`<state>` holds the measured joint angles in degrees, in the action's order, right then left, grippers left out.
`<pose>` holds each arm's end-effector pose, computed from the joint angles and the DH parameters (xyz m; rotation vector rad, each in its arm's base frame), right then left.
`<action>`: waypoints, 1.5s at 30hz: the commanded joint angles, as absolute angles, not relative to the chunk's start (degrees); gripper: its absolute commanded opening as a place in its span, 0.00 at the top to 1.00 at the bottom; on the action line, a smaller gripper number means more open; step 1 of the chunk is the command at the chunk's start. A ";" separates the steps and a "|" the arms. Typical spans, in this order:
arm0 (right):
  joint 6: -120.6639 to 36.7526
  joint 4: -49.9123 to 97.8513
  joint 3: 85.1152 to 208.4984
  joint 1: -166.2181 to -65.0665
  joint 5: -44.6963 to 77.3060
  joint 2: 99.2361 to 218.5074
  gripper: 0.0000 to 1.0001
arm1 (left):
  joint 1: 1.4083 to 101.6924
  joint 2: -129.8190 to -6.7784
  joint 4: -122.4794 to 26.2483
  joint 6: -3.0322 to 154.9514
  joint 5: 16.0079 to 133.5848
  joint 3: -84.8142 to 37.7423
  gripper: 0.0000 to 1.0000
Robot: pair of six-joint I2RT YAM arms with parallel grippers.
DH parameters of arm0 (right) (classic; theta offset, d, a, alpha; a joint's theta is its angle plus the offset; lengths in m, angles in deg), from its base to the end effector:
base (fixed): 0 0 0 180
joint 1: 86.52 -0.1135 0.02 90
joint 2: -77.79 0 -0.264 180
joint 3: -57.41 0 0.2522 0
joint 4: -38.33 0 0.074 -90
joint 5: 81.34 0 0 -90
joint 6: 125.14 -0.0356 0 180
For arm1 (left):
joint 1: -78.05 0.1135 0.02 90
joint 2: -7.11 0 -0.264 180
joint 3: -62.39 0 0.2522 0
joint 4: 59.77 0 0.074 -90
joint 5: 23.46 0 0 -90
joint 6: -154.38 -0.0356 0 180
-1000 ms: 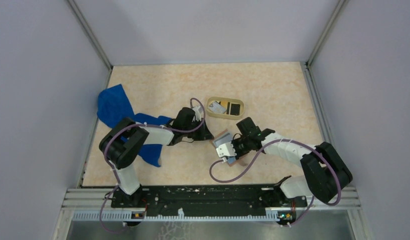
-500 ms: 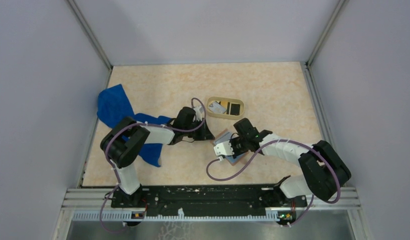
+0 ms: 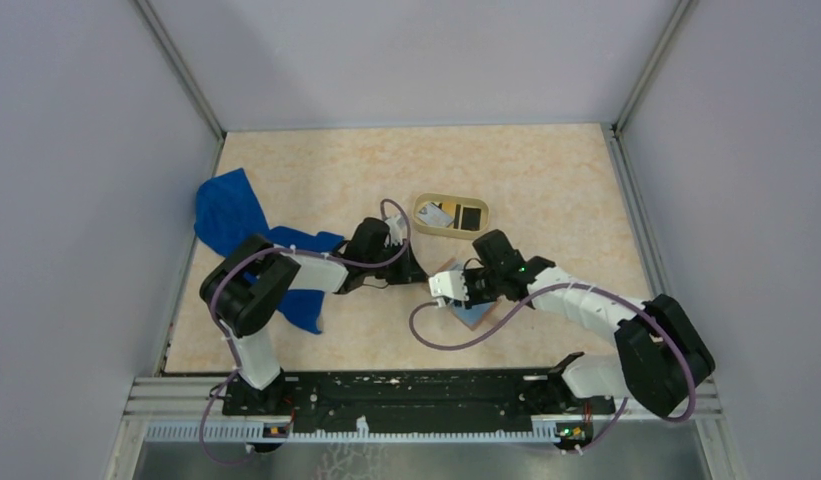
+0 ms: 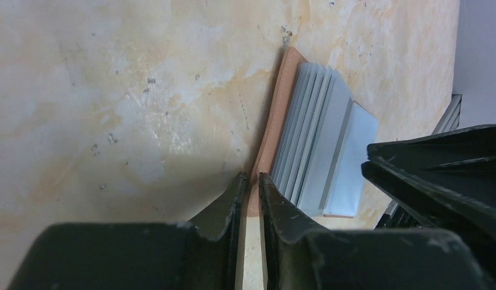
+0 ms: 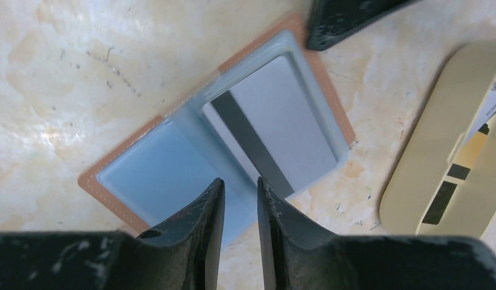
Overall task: Put the credit cards into the card holder
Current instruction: Insert the credit card into the card holder.
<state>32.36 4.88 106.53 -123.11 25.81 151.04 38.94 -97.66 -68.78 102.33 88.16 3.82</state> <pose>0.1800 0.1467 0.1720 -2.0510 1.4600 0.1707 0.2611 -0.2292 0.1220 0.2530 2.4091 -1.1061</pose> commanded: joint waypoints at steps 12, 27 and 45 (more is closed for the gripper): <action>6.67 12.20 112.00 -112.43 28.68 150.24 0.72 | 33.16 -95.92 -75.32 107.70 86.43 11.28 0.82; -8.98 11.93 116.17 -105.62 36.47 145.38 0.52 | 29.45 -83.87 -82.29 102.23 82.65 19.09 0.81; -15.46 10.55 121.91 -103.13 50.69 141.99 0.49 | 29.70 -54.94 -76.94 84.51 57.19 23.44 0.03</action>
<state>-12.81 9.87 117.11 -103.57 45.96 143.53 29.56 -57.27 -78.04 87.65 65.65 21.67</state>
